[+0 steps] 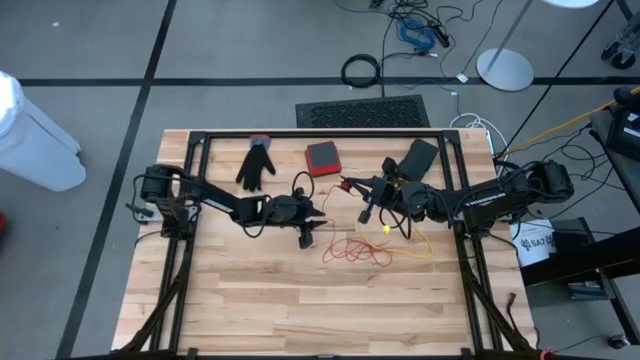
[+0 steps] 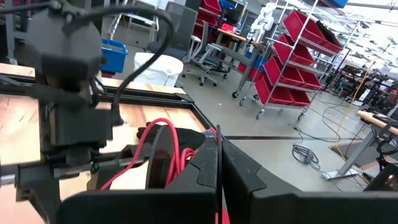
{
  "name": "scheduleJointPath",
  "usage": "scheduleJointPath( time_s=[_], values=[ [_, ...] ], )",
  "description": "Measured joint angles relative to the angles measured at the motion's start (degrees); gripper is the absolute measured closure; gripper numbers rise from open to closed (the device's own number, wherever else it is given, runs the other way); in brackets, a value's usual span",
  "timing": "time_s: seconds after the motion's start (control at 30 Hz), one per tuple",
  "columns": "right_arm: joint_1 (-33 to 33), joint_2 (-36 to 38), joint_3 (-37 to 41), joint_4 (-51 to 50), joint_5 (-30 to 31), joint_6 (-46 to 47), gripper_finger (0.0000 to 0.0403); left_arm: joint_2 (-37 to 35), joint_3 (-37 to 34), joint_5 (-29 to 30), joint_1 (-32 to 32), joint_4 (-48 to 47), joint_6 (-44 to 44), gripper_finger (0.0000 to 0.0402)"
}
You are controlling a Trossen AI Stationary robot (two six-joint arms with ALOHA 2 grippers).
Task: Coil cords
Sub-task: Coil the red wire onto the spool
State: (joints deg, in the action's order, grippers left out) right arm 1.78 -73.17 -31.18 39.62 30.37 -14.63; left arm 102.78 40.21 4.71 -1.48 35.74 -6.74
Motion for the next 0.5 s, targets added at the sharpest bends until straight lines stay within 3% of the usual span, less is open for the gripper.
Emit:
scheduleJointPath(
  time_s=[0.5],
  values=[
    [0.0, 0.0, 0.0, 0.0, -0.2, 0.2, 0.0403, 0.7, 0.0, 0.0, 1.0, 4.1, 0.0, 0.0281]
  ],
)
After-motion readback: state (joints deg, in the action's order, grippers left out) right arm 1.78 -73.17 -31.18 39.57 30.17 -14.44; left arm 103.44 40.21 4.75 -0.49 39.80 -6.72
